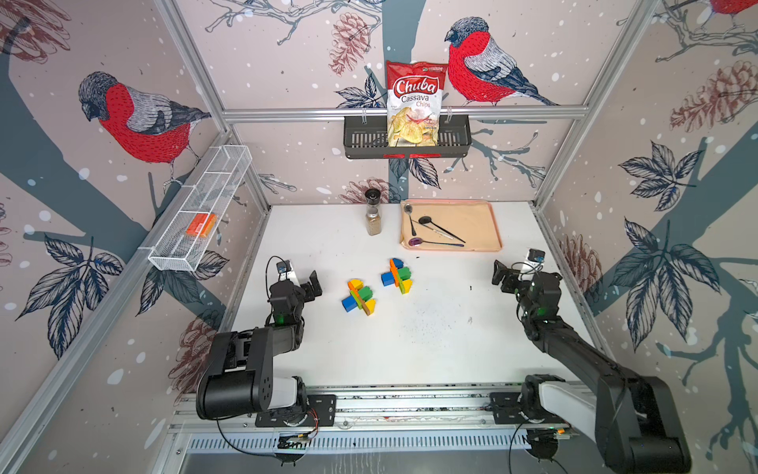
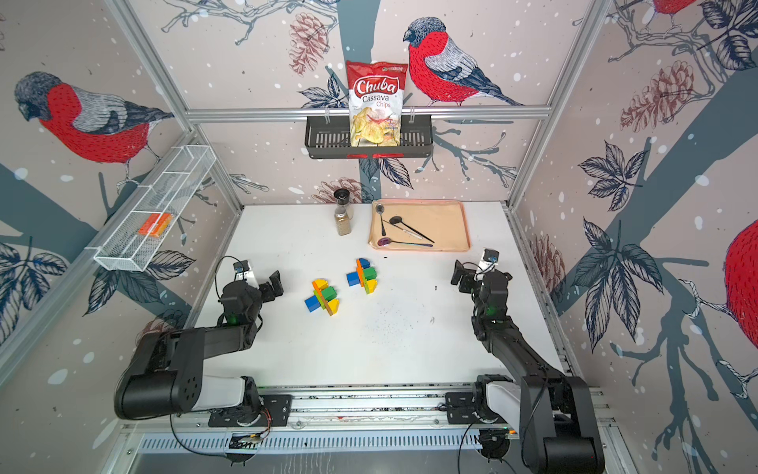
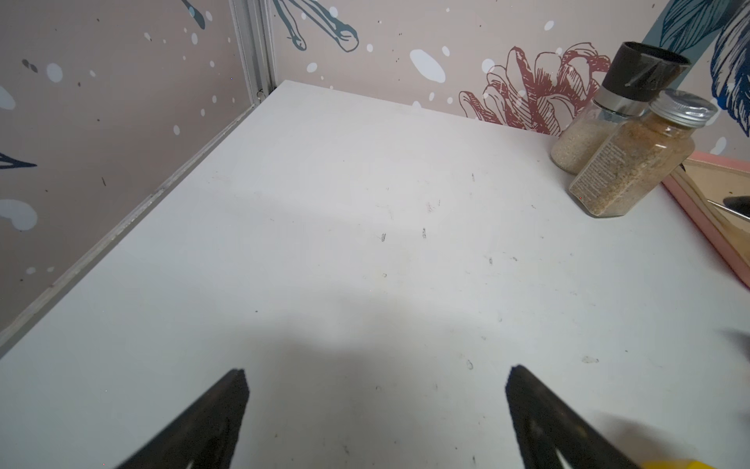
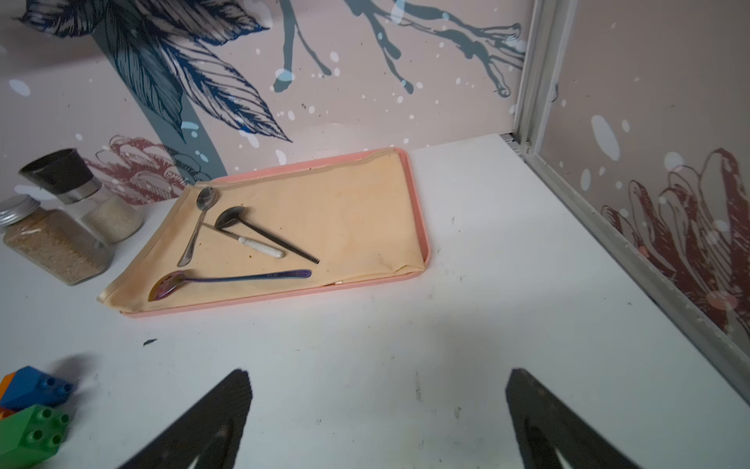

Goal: Assemble a fork with lego
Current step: Reset both arms

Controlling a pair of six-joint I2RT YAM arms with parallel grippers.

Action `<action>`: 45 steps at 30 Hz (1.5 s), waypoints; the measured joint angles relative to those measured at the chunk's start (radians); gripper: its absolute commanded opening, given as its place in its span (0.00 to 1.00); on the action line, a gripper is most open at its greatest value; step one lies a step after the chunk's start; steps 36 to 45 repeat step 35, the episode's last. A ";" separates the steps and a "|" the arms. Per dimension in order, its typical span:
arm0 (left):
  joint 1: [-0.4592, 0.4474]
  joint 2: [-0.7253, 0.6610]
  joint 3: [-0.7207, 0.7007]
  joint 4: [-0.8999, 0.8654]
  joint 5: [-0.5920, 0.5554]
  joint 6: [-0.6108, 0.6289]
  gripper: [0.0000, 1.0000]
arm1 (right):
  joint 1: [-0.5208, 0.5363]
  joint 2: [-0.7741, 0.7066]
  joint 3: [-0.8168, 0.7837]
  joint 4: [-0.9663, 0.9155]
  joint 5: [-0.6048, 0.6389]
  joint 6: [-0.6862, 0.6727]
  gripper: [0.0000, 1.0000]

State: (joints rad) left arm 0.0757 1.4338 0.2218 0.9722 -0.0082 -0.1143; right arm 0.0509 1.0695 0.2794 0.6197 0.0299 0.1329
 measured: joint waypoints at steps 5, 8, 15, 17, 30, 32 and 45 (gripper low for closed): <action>-0.075 0.100 -0.013 0.168 -0.046 0.063 0.96 | -0.004 0.038 -0.100 0.197 0.052 -0.012 1.00; -0.083 0.109 0.009 0.260 -0.098 0.070 0.97 | -0.011 0.151 -0.152 0.354 0.071 -0.051 1.00; -0.087 0.114 0.006 0.270 -0.127 0.087 0.97 | -0.047 0.446 -0.080 0.566 0.043 -0.067 1.00; -0.088 0.116 0.003 0.283 -0.130 0.088 0.97 | -0.053 0.453 -0.078 0.652 0.053 -0.056 1.00; -0.089 0.117 0.000 0.301 -0.134 0.093 0.97 | -0.032 0.463 -0.076 0.652 0.118 -0.056 1.00; -0.089 0.117 0.000 0.301 -0.134 0.095 0.97 | -0.032 0.468 -0.072 0.662 0.118 -0.056 1.00; -0.089 0.117 0.000 0.301 -0.134 0.095 0.97 | -0.032 0.469 -0.074 0.665 0.118 -0.056 1.00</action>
